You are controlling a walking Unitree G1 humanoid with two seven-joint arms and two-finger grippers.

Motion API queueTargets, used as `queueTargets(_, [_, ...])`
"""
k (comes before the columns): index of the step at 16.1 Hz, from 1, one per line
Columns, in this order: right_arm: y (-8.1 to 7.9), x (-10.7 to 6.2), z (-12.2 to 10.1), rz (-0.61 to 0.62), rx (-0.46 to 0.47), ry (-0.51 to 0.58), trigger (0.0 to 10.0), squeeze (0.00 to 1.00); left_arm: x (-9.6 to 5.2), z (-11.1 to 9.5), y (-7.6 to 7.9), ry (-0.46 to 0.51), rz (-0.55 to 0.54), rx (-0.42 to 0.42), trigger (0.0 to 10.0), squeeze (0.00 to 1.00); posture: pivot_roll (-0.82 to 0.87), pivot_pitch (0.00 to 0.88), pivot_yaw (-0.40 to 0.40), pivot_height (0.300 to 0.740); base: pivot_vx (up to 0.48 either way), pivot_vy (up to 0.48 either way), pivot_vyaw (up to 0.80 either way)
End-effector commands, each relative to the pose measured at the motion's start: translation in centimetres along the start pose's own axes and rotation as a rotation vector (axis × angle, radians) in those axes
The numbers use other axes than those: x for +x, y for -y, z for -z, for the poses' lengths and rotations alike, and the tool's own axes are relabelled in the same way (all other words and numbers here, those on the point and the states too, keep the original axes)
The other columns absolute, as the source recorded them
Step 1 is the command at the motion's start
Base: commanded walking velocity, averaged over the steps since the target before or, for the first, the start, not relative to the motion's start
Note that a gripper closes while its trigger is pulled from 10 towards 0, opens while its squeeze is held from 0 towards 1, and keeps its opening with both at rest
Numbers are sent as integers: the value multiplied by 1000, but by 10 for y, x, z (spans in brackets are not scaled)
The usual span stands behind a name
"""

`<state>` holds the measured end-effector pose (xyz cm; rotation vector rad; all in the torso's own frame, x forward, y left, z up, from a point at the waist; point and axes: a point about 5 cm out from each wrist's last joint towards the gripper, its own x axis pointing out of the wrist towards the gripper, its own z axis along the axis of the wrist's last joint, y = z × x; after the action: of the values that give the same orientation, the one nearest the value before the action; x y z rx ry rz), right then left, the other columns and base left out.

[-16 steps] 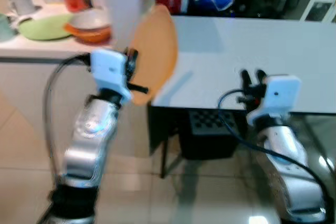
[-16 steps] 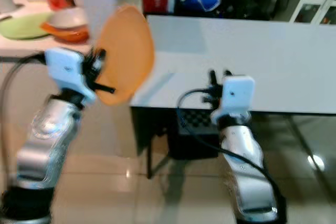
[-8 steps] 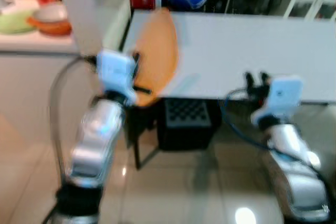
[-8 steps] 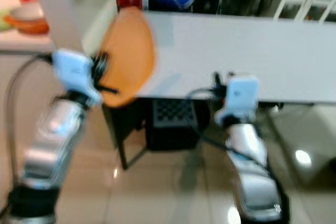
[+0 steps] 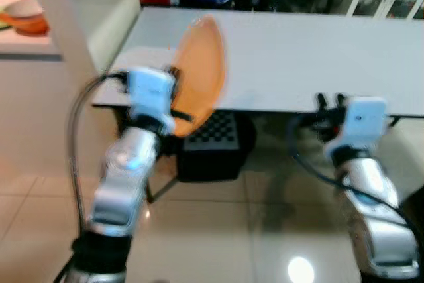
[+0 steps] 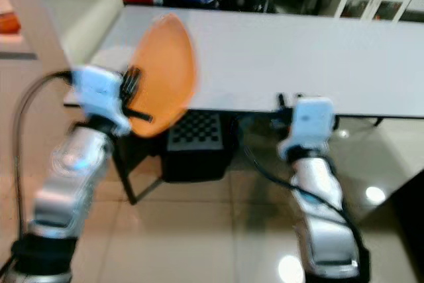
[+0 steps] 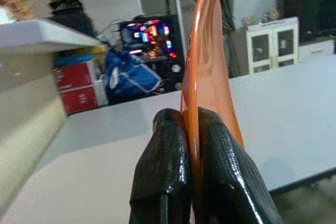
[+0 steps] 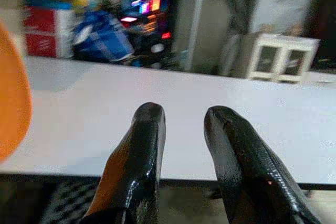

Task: Setting the table

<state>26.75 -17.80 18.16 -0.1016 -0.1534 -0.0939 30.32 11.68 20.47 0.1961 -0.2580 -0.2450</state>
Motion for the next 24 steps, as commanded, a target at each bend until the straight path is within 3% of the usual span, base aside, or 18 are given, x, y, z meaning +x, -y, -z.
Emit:
queueTargets(1, [-3,0,-3,-7,6,6,10000,0,3,-5,-16,5,-92,39,10000,0,-31,0,-8,740,0,0,0])
queueTargets(3, [-2,1,-3,4,13,6,10000,0,4,-5,-21,-8,-129,12,10000,0,-30,0,-9,740,0,0,0])
queueTargets(5, [-4,2,-3,-6,12,-6,10000,0,6,-9,-24,18,-134,39,10000,0,-28,0,-8,740,0,0,0])
queueTargets(12, [-11,3,-1,-46,95,-38,10000,0,6,-14,-19,44,-88,27,10000,0,-30,0,-1,740,256,0,0])
queueTargets(21, [-32,2,0,-211,21,-37,10000,0,7,-13,-22,40,-71,28,10000,0,-27,0,-3,740,469,0,0])
queueTargets(24, [-32,2,0,-216,15,-37,10000,0,7,-12,-22,38,-65,32,10000,0,-27,0,-2,740,480,0,0])
